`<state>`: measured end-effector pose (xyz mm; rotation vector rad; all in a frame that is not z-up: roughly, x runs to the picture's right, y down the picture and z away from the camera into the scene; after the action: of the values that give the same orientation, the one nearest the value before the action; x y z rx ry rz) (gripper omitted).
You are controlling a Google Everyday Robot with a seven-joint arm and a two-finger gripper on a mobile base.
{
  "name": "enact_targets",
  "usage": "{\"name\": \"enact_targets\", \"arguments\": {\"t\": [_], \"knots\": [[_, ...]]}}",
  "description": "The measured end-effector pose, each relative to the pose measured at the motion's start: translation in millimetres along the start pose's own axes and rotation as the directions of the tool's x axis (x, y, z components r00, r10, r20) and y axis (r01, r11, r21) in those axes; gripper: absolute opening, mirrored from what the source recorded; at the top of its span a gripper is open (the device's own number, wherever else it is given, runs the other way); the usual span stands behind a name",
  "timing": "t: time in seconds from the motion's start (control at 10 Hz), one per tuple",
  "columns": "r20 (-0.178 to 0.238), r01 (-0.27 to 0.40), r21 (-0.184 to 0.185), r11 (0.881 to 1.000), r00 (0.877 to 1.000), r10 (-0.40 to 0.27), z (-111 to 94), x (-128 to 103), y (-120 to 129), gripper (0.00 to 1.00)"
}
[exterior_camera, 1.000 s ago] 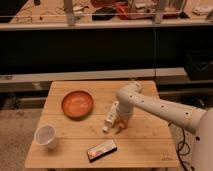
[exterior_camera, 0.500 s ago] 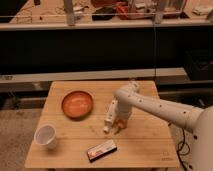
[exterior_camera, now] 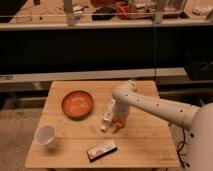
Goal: Drag the pepper across the table
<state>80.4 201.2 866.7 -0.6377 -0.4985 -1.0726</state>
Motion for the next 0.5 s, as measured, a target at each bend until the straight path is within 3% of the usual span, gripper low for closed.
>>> {"name": "enact_targets", "arguments": {"t": [0.2, 0.5], "knots": [[-0.01, 0.033, -0.002, 0.999, 0.999, -0.033, 2, 4, -18, 0.0], [-0.006, 0.03, -0.003, 1.0, 1.0, -0.03, 0, 4, -16, 0.0]]}}
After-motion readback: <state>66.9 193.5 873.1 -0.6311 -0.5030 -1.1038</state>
